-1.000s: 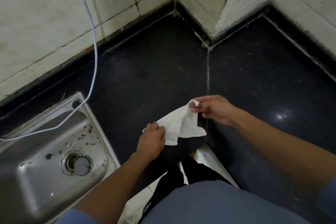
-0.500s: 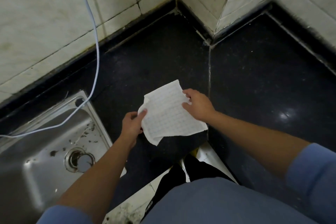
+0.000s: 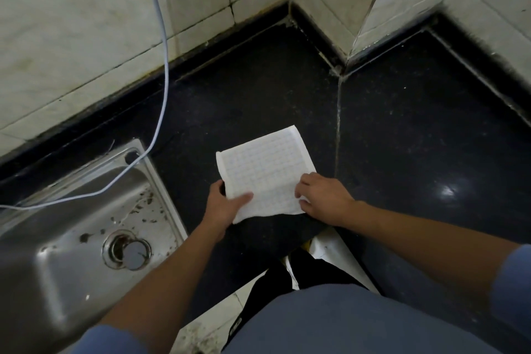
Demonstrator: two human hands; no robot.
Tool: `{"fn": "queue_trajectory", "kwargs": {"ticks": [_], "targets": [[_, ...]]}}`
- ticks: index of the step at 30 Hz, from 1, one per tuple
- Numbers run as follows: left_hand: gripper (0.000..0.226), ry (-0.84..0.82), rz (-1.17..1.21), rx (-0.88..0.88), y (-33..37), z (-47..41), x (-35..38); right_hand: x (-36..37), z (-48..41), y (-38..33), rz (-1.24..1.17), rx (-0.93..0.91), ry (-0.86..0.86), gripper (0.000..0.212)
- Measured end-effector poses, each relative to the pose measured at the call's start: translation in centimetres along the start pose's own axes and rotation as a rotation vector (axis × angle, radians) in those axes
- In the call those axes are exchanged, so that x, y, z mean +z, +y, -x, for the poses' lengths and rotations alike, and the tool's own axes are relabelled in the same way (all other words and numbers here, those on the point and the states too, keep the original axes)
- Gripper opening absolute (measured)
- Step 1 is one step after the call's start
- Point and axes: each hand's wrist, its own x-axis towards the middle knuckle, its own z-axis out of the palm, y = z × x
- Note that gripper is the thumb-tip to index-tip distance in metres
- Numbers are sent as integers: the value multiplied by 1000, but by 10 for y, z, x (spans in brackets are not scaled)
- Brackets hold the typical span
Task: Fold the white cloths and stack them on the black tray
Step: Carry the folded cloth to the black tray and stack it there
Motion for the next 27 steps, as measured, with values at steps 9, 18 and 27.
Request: {"fn": "queue_trajectory", "kwargs": {"ticks": [9,18,27], "targets": [[66,141,-418,139,-30,17,-9,27,14,-11,194,8,-144,37],[40,-161,-1204,679,-49,36,24,21,20,-12,31,-9,112,20],[16,-256,-1195,635,-53,25,-1,34,43,3,82,23,-104,8]]}}
